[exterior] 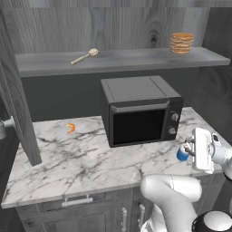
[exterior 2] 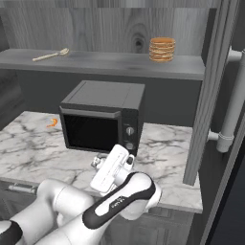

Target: Pick the dish brush and soap dispenser from the cabinet and place them on the counter.

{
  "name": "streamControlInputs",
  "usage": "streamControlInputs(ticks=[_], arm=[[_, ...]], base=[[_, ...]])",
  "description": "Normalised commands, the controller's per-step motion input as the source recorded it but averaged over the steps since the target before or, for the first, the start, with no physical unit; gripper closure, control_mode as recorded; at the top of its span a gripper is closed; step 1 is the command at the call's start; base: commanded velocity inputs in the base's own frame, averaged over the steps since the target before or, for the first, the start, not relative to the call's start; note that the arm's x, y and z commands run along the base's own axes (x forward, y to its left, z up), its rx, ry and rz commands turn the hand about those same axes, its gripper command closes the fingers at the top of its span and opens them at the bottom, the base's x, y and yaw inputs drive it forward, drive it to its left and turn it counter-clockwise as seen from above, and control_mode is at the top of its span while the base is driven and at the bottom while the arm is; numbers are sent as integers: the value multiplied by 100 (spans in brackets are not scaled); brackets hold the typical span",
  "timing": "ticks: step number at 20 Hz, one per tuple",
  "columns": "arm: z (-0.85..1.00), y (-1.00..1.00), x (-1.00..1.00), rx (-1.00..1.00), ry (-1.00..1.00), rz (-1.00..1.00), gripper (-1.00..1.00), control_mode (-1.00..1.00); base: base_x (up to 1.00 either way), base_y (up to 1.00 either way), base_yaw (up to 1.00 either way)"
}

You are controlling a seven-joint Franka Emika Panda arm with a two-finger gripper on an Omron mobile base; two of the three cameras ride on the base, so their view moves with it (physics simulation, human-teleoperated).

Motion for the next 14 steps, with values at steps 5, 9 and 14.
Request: streamControlInputs(ticks=[5, 9, 14], arm=[[-23, -8, 26, 2, 4, 0, 100, -100], [-27, -8, 28, 2, 2, 0, 100, -100], [-30, -9, 27, 3, 0, 0, 100, -100]], base=[[0, 0, 0], [0, 0, 0], [0, 0, 0]])
